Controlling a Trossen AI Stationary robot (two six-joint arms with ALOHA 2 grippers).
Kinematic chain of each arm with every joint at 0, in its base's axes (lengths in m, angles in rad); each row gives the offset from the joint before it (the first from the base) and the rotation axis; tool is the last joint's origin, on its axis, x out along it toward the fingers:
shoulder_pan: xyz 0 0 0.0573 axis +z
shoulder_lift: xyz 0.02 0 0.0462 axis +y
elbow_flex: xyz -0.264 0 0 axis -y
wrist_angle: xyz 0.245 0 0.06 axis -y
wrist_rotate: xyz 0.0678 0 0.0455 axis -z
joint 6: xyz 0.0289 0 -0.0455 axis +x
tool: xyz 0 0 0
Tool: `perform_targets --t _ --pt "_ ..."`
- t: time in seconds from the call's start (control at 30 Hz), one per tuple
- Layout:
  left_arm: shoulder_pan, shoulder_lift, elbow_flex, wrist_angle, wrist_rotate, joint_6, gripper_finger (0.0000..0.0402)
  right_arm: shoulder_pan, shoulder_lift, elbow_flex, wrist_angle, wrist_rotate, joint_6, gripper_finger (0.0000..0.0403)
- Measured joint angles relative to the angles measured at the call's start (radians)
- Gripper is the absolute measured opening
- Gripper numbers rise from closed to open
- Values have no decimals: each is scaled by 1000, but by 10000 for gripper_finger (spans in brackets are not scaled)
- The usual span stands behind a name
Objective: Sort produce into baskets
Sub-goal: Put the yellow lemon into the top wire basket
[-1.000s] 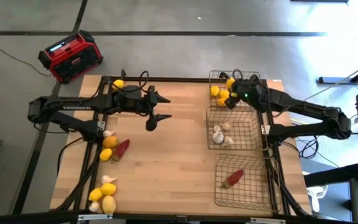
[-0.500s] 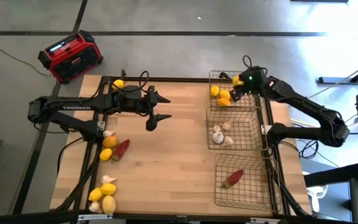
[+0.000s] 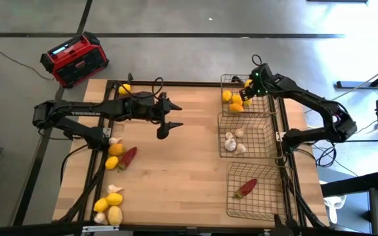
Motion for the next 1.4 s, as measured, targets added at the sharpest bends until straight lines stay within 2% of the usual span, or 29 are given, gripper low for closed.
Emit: perform_targets --t 0.1,0.53,1.4 --pt "0 14 0 3 0 2 318 -15 36 0 4 -39 8 193" --pt "0 25 0 2 0 2 318 -16 168 0 11 -70 28 193" --pt "0 25 0 2 0 0 318 -16 184 1 13 -61 27 193"
